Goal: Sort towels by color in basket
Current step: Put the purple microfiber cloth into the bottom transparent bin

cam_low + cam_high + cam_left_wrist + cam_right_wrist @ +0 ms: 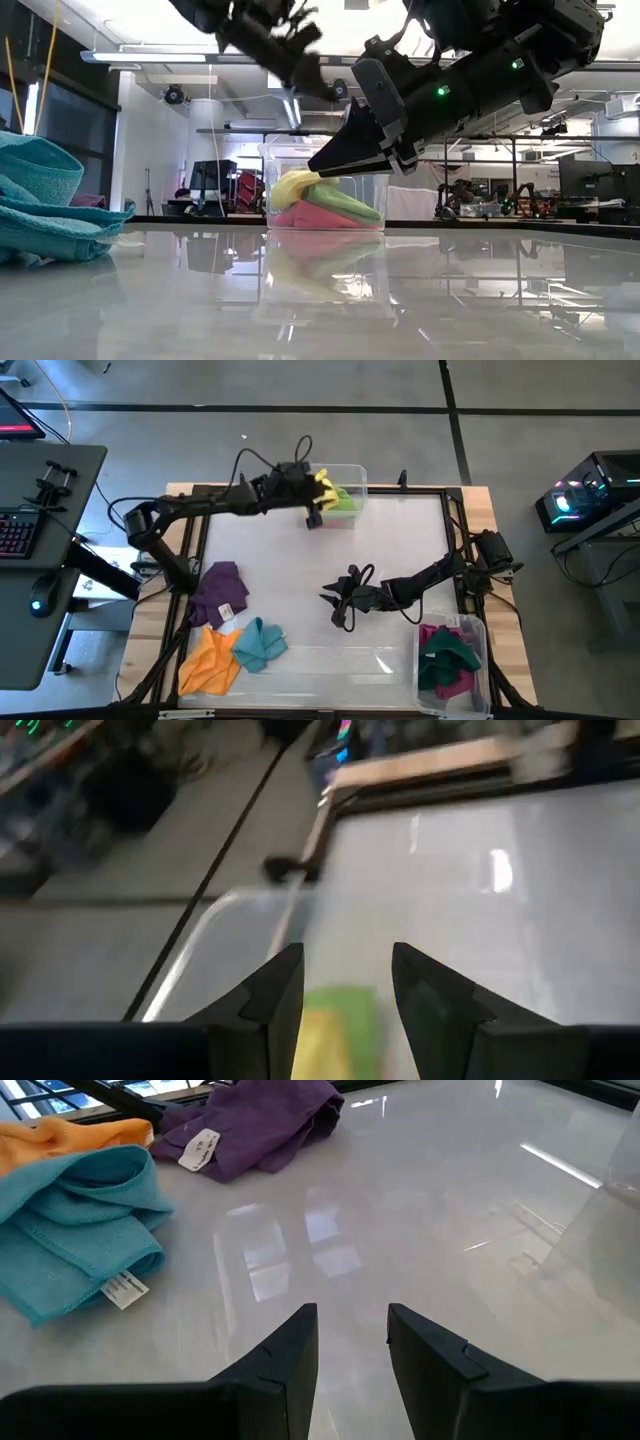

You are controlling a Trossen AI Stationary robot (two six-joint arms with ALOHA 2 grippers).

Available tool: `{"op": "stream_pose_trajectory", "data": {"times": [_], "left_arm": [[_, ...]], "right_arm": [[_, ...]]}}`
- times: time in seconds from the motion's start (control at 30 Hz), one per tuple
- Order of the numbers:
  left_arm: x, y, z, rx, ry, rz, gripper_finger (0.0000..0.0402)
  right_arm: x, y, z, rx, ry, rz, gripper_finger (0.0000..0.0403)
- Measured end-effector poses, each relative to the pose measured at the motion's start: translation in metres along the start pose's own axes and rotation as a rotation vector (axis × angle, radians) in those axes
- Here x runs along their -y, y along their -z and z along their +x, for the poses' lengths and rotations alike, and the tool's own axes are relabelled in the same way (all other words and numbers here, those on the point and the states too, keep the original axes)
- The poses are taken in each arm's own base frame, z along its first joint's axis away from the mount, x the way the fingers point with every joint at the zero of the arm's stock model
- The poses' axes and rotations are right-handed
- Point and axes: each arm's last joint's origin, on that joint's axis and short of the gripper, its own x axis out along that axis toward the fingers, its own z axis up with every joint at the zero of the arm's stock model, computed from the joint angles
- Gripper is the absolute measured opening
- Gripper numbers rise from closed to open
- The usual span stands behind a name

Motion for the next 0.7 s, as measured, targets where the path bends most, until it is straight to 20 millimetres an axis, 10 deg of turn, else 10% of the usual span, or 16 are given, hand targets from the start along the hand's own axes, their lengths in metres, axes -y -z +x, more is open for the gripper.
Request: {"op": "stream_pose_trajectory", "data": {"times": [0.2, 0.7], "left_arm": [[0.043, -0.017, -0.023, 0.106, 0.102, 0.015, 0.0122], [0.153, 0.049, -0.106, -0.015, 0.056, -0.087, 0.0103]], "right_arm": [[0.0, 0.002, 0.0, -0.015, 0.004, -0.007, 0.0119], [-0.006, 0.004, -0.003, -0.023, -0.012, -0.049, 0.0119]]}}
